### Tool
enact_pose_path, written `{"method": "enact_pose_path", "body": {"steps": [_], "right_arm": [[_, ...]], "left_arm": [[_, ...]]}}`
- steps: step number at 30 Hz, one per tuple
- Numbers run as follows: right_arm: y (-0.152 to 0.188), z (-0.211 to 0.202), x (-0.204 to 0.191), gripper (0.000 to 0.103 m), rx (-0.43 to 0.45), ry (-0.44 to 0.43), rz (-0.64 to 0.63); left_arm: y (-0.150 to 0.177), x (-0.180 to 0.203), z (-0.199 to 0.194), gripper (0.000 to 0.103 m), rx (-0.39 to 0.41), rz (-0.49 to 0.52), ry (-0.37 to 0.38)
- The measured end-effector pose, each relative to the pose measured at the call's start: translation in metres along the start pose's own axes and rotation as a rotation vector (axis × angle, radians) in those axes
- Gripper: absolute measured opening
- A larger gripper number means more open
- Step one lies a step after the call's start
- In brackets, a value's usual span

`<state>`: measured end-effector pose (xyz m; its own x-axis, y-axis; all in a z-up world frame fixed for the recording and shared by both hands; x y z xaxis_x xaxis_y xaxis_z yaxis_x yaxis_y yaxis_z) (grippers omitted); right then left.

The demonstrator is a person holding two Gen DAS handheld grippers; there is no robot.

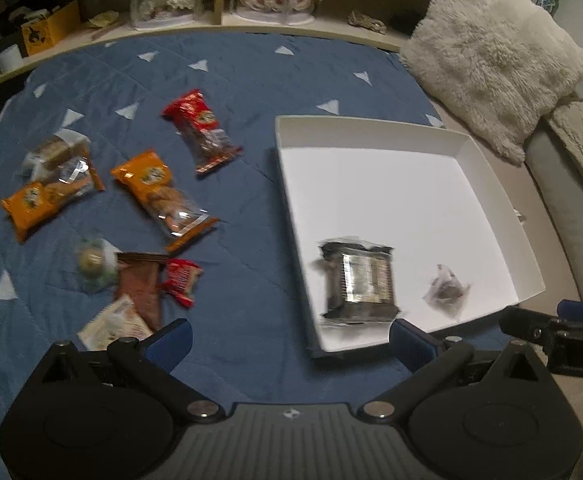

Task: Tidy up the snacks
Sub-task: 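Move both tools back over the remaining snacks on the bed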

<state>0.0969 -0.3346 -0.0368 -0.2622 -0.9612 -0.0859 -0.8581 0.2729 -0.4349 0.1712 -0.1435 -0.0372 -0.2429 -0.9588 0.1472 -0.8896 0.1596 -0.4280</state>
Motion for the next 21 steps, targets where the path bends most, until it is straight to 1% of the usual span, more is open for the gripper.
{"method": "enact_pose_path", "body": {"steps": [7, 11, 21], "right_arm": [[-0.008, 0.009, -0.031, 0.103, 0.023, -0.026, -0.018], [-0.011, 0.015, -0.057, 0.103, 0.033, -0.04, -0.047], [-0.02, 0.038, -0.118, 0.103, 0.057, -0.132, -0.102]], "left_arm": [[-0.006, -0.045, -0.011, 0.103, 0.025, -0.024, -0.061], [-0.008, -0.072, -0.013, 0.103, 0.033, -0.037, -0.101], [-0.003, -0.144, -0.004, 0.103, 0.027, -0.122, -0.169]]}}
Point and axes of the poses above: each gripper's, at about its wrist camera, not at the fingertips, and z roughly the way its jaws point, x to its right, y to its underside, the point moved 3 cm from there along z, roughly the way its jaws point, and after that the axes turned 4 degrees about -x, right-handed, at the moved point
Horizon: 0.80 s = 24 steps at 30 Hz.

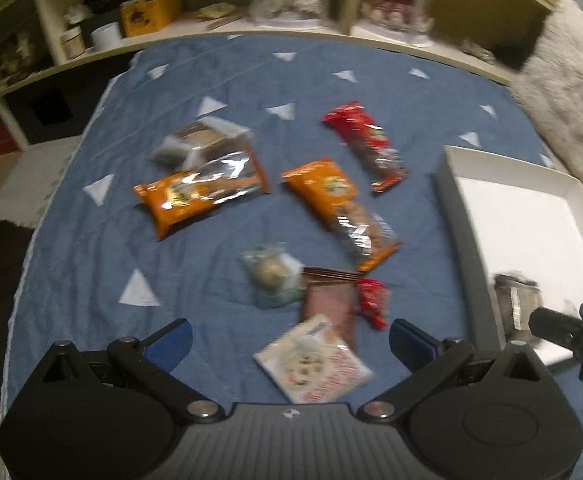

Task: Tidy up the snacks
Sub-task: 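Move both tools back over the remaining snacks on the bed, then grasp the clear-wrapped round pastry with the left gripper while the right gripper grasps the cookie packet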

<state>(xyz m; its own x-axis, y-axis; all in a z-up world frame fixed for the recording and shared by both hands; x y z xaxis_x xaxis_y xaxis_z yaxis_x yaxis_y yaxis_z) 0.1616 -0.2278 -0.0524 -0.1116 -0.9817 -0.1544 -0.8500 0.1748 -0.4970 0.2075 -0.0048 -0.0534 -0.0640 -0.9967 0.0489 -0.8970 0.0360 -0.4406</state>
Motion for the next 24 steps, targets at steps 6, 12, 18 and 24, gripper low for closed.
{"method": "enact_pose_path", "body": {"steps": [6, 12, 18, 24], "right_arm": [[0.0, 0.018, -0.037, 0.103, 0.033, -0.065, -0.047], [0.005, 0.034, -0.069, 0.103, 0.066, -0.142, -0.11], [0.012, 0.051, -0.086, 0.103, 0.099, -0.143, -0.209], [0.022, 0.073, -0.102, 0.103, 0.068, -0.164, -0.266]], "left_arm": [[-0.006, -0.035, 0.016, 0.103, 0.016, -0.079, -0.005], [-0.011, -0.056, 0.039, 0.103, 0.042, -0.172, -0.002], [-0.028, -0.05, 0.057, 0.103, 0.063, -0.183, 0.042], [-0.037, -0.043, 0.086, 0.103, 0.025, -0.162, 0.048]]}}
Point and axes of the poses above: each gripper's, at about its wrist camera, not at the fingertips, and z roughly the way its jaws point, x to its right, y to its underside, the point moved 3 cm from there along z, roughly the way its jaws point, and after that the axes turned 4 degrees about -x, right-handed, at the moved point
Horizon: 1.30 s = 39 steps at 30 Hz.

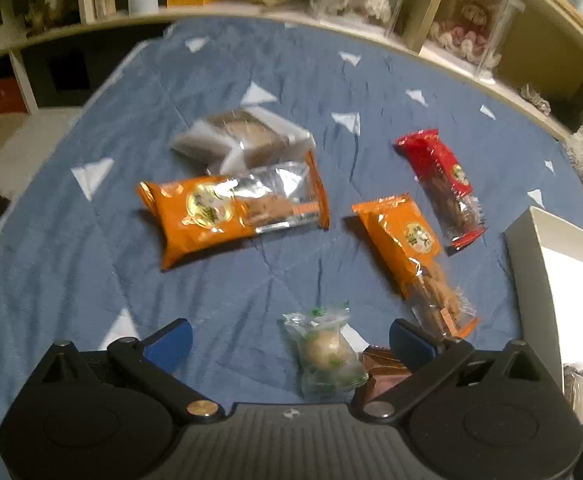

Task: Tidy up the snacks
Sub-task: 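Grasp the clear-wrapped round pastry with the left gripper while the right gripper grasps the cookie packet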

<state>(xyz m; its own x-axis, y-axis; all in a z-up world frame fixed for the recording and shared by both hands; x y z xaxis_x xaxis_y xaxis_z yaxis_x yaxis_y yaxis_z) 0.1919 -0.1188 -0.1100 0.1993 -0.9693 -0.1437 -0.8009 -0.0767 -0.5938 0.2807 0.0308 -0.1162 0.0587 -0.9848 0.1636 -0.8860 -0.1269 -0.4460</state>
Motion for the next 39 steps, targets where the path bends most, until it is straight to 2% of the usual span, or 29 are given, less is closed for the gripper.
{"method": "enact_pose_path", "body": {"steps": [2, 7, 10, 14, 19, 22, 24, 25, 27, 29, 34, 36, 39], "right_arm": [[0.003, 0.002, -0.005, 0.103, 0.006, -0.03, -0.015], [0.008, 0.007, -0.02, 0.103, 0.02, -0.055, -0.119], [0.011, 0.01, -0.029, 0.102, -0.007, -0.087, -0.186], [0.015, 0.017, -0.045, 0.095, -0.025, -0.126, -0.261], [0.02, 0.024, -0.067, 0.086, -0.041, -0.123, -0.34], [0.024, 0.027, -0.077, 0.078, -0.046, -0.067, -0.38], [0.026, 0.026, -0.078, 0.068, -0.05, -0.035, -0.386], [0.026, 0.025, -0.078, 0.068, -0.05, -0.031, -0.382], [0.025, 0.022, -0.076, 0.066, -0.062, -0.037, -0.362], [0.021, 0.026, -0.073, 0.064, -0.07, -0.037, -0.346], [0.017, 0.02, -0.065, 0.063, -0.084, -0.068, -0.292], [0.015, 0.018, -0.06, 0.063, -0.091, -0.093, -0.252], [0.014, 0.011, -0.054, 0.062, -0.094, -0.101, -0.21]], "left_arm": [[-0.002, -0.001, 0.009, 0.103, -0.032, -0.016, 0.014], [-0.001, -0.004, 0.025, 0.103, -0.084, -0.027, -0.017], [-0.001, -0.004, 0.026, 0.103, -0.095, -0.017, -0.024], [0.0, -0.005, 0.026, 0.103, -0.106, -0.014, -0.036], [0.001, -0.003, 0.026, 0.1, -0.104, -0.011, -0.035], [0.0, -0.003, 0.023, 0.089, -0.098, -0.032, 0.002], [-0.001, -0.003, 0.022, 0.078, -0.095, -0.051, 0.027], [-0.001, -0.003, 0.021, 0.076, -0.094, -0.058, 0.035], [-0.001, -0.002, 0.02, 0.063, -0.091, -0.07, 0.059], [0.001, 0.0, 0.019, 0.058, -0.092, -0.083, 0.074], [0.005, 0.009, 0.018, 0.048, -0.108, -0.059, 0.098], [0.006, 0.011, 0.019, 0.039, -0.107, -0.055, 0.093], [0.006, 0.008, 0.019, 0.037, -0.1, -0.058, 0.094]]}}
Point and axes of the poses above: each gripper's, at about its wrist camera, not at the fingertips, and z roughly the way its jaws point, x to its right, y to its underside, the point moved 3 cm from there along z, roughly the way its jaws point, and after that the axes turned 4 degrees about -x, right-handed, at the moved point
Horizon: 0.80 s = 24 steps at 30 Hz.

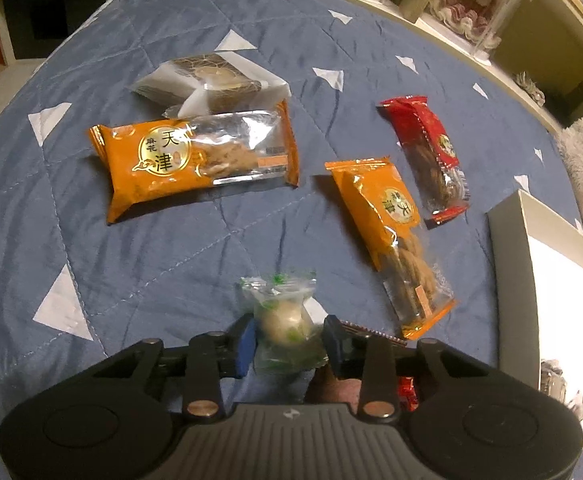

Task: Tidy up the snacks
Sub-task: 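Grasp the clear-wrapped round pastry with the left gripper while the right gripper grasps the cookie packet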

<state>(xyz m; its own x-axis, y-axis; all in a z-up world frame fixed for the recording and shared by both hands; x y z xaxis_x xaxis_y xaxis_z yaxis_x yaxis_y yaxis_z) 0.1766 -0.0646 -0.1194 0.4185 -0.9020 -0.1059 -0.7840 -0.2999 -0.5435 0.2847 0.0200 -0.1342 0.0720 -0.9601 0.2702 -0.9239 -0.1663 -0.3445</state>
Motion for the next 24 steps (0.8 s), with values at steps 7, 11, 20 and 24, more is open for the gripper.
{"method": "enact_pose_path", "body": {"steps": [7, 11, 20, 24], "right_arm": [[-0.001, -0.006, 0.015, 0.062, 0.005, -0.012, 0.071], [-0.001, -0.011, 0.024, 0.061, 0.012, -0.01, 0.111], [-0.007, -0.036, 0.056, 0.061, 0.079, 0.012, 0.197], [-0.009, -0.048, 0.069, 0.061, 0.108, 0.02, 0.222]], "left_arm": [[-0.003, -0.003, -0.012, 0.035, 0.041, 0.005, -0.021], [-0.003, -0.006, -0.024, 0.035, 0.065, -0.001, -0.018], [0.006, 0.002, -0.051, 0.035, 0.123, 0.035, 0.0], [0.012, 0.01, -0.064, 0.035, 0.15, 0.062, 0.019]]}}
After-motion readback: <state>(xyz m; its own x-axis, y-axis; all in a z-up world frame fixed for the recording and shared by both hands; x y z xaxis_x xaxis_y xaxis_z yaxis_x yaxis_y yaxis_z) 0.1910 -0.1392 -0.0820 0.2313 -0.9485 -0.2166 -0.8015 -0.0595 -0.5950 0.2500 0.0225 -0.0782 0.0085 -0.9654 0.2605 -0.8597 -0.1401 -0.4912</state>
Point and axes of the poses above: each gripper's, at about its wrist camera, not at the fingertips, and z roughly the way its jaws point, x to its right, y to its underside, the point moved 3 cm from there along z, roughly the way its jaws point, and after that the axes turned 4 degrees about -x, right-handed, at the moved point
